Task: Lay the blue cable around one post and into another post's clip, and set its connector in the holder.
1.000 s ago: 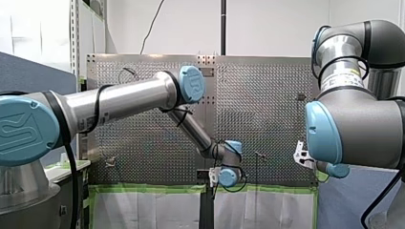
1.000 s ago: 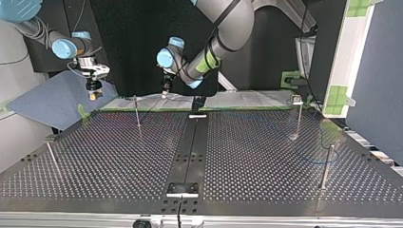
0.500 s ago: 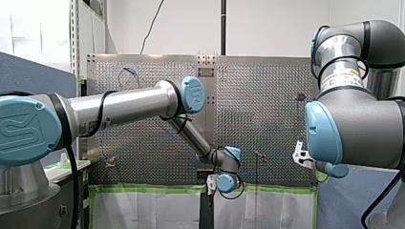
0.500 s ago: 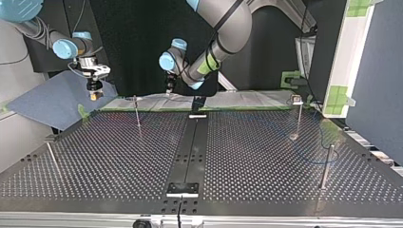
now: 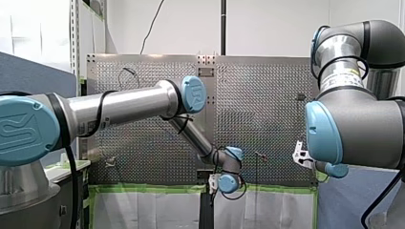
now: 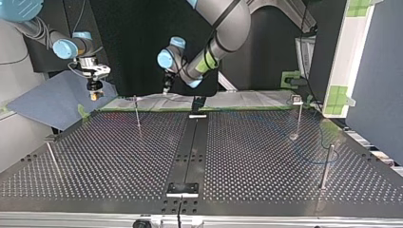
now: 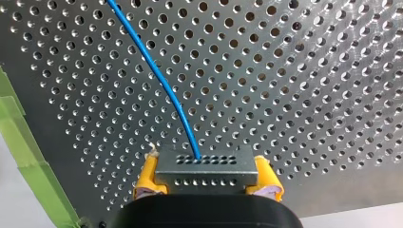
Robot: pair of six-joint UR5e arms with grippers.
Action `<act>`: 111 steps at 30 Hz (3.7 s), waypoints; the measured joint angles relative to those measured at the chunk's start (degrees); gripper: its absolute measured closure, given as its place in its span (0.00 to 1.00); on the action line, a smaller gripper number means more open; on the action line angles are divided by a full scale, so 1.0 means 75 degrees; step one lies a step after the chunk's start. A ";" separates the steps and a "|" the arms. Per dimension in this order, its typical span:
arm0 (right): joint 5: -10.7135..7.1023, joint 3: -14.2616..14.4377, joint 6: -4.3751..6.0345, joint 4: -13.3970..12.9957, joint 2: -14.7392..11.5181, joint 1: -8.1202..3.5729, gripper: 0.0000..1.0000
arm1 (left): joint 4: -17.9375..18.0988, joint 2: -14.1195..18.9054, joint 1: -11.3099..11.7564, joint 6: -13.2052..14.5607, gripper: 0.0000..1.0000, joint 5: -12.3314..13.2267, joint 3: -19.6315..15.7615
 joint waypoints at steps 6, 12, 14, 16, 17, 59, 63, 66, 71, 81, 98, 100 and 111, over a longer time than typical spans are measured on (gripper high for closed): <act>0.0006 -0.0001 0.0000 -0.0011 -0.0001 -0.0001 1.00 | 0.0249 0.0026 -0.0153 0.0203 0.00 -0.0013 -0.0088; 0.0010 0.0000 0.0000 -0.0011 -0.0001 0.0001 1.00 | 0.0545 0.0028 -0.0220 0.0256 0.00 -0.0232 0.0100; 0.0011 0.0000 0.0000 -0.0016 -0.0001 0.0001 1.00 | 0.0603 0.0029 -0.0223 0.0257 0.00 -0.0339 0.0192; 0.0010 0.0001 0.0000 -0.0018 0.0000 0.0003 1.00 | 0.0637 0.0029 -0.0219 0.0258 0.00 -0.0420 0.0267; 0.0011 0.0000 0.0000 -0.0019 0.0000 0.0005 1.00 | 0.0645 0.0029 -0.0213 0.0254 0.00 -0.0448 0.0288; 0.0010 -0.0011 0.0000 -0.0012 0.0000 0.0064 1.00 | 0.0674 0.0012 0.0044 0.0062 0.04 -0.0461 0.0237; 0.0011 -0.0010 0.0000 -0.0014 0.0000 0.0066 1.00 | 0.0702 0.0012 0.0051 0.0074 0.15 -0.0492 0.0254; 0.0011 -0.0009 0.0000 -0.0015 0.0000 0.0067 1.00 | 0.0730 0.0014 0.0055 0.0081 0.25 -0.0507 0.0281; 0.0011 -0.0010 0.0000 -0.0011 0.0000 0.0067 1.00 | 0.0741 0.0015 0.0055 0.0099 0.34 -0.0519 0.0322; 0.0011 -0.0009 0.0000 -0.0009 0.0000 0.0080 1.00 | 0.0777 0.0016 0.0061 0.0268 0.34 -0.0622 0.0342; 0.0007 -0.0010 0.0000 0.0002 0.0000 0.0089 1.00 | 0.1046 0.0007 0.0167 0.0456 0.25 -0.0708 0.0292; 0.0005 -0.0010 0.0001 -0.0002 0.0000 0.0095 1.00 | 0.1082 0.0008 0.0169 0.0472 0.25 -0.0704 0.0290; 0.0006 -0.0007 0.0000 -0.0011 0.0000 0.0102 1.00 | 0.1392 0.0011 0.0153 0.0674 0.25 -0.0678 0.0208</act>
